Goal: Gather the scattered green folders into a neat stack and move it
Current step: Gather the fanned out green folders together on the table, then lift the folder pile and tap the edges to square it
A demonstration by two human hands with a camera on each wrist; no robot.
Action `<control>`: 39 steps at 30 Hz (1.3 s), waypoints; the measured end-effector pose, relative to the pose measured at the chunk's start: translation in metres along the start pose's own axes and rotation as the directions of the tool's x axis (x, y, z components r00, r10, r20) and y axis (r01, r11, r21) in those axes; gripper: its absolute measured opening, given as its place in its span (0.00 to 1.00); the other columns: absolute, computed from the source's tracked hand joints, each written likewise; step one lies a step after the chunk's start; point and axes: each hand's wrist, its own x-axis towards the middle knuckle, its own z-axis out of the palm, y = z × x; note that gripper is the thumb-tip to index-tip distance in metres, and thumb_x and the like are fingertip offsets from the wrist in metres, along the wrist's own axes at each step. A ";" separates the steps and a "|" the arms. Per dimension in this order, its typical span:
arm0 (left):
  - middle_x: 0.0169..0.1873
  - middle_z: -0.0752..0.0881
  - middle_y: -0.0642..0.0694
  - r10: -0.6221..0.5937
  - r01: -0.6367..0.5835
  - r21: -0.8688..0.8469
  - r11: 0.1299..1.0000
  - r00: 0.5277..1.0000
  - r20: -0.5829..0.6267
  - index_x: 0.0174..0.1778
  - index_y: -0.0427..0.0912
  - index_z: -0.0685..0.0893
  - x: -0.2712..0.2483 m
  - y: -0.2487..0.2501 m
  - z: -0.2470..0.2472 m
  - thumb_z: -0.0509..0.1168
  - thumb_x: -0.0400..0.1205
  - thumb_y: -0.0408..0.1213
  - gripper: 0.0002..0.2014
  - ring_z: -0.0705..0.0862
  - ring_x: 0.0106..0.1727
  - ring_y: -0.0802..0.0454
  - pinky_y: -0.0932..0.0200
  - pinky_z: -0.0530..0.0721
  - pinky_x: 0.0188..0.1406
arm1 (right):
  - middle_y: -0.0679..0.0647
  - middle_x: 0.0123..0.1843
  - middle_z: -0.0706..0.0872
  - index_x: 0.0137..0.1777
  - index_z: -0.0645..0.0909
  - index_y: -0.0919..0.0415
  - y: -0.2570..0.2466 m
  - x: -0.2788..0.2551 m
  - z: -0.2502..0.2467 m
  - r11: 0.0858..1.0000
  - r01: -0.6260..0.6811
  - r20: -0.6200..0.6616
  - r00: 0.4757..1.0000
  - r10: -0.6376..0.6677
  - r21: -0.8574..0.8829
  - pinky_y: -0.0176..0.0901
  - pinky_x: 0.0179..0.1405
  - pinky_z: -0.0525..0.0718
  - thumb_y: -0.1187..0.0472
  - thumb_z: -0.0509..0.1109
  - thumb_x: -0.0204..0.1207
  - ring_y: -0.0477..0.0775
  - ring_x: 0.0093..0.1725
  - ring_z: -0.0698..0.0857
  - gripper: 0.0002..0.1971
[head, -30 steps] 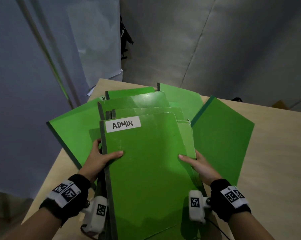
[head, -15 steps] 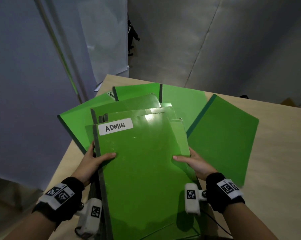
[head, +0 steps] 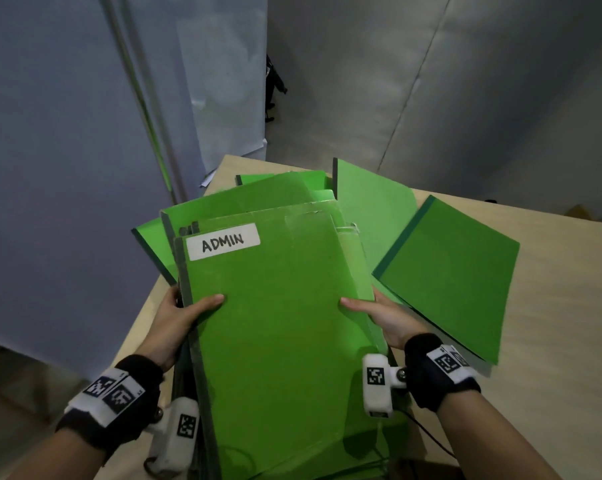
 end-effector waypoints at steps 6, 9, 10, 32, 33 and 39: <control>0.62 0.83 0.35 -0.040 0.042 0.033 0.999 0.997 -0.069 0.73 0.33 0.68 0.002 -0.017 -0.018 0.71 0.73 0.30 0.32 0.86 0.52 0.38 0.43 0.81 0.61 | 0.58 0.85 0.55 0.83 0.50 0.53 0.006 -0.002 0.015 1.000 0.021 0.042 0.999 -0.022 0.022 0.64 0.81 0.52 0.48 0.79 0.62 0.63 0.83 0.56 0.54; 0.55 0.84 0.39 -0.019 0.023 0.041 0.999 0.995 -0.103 0.68 0.37 0.69 -0.003 -0.015 -0.023 0.71 0.74 0.30 0.27 0.86 0.48 0.42 0.51 0.89 0.46 | 0.54 0.78 0.68 0.81 0.56 0.59 0.002 0.003 0.014 1.000 0.018 0.069 0.997 -0.020 0.020 0.56 0.77 0.59 0.64 0.70 0.75 0.61 0.80 0.63 0.37; 0.51 0.85 0.41 -0.013 0.017 0.030 0.999 0.994 -0.111 0.66 0.39 0.70 -0.006 -0.014 -0.023 0.70 0.74 0.29 0.25 0.86 0.45 0.45 0.56 0.91 0.37 | 0.51 0.72 0.72 0.79 0.60 0.59 -0.001 0.003 0.015 0.999 0.031 0.088 0.996 -0.034 0.029 0.53 0.74 0.64 0.66 0.69 0.75 0.59 0.76 0.68 0.34; 0.52 0.84 0.55 0.689 -0.696 0.029 0.718 0.716 0.114 0.59 0.51 0.72 0.003 0.160 0.101 0.77 0.58 0.36 0.33 0.88 0.48 0.65 0.62 0.88 0.48 | 0.60 0.79 0.69 0.81 0.58 0.57 -0.099 -0.038 -0.077 0.618 0.753 -0.329 0.657 -0.679 0.227 0.58 0.79 0.64 0.44 0.88 0.38 0.58 0.78 0.70 0.68; 0.53 0.84 0.55 0.685 -0.691 0.022 0.722 0.719 0.119 0.61 0.50 0.71 0.008 0.156 0.105 0.77 0.59 0.36 0.35 0.87 0.49 0.65 0.62 0.88 0.50 | 0.60 0.79 0.70 0.80 0.59 0.57 -0.098 -0.035 -0.081 0.629 0.740 -0.327 0.671 -0.665 0.240 0.58 0.79 0.65 0.45 0.88 0.37 0.59 0.77 0.71 0.68; 0.54 0.86 0.47 0.547 -0.551 -0.025 0.834 0.823 0.154 0.74 0.35 0.68 0.025 0.108 0.116 0.75 0.58 0.38 0.46 0.88 0.52 0.51 0.47 0.88 0.55 | 0.57 0.68 0.81 0.68 0.70 0.56 -0.081 -0.016 -0.091 0.726 0.653 -0.275 0.754 -0.597 0.213 0.58 0.72 0.75 0.52 0.90 0.31 0.55 0.66 0.82 0.58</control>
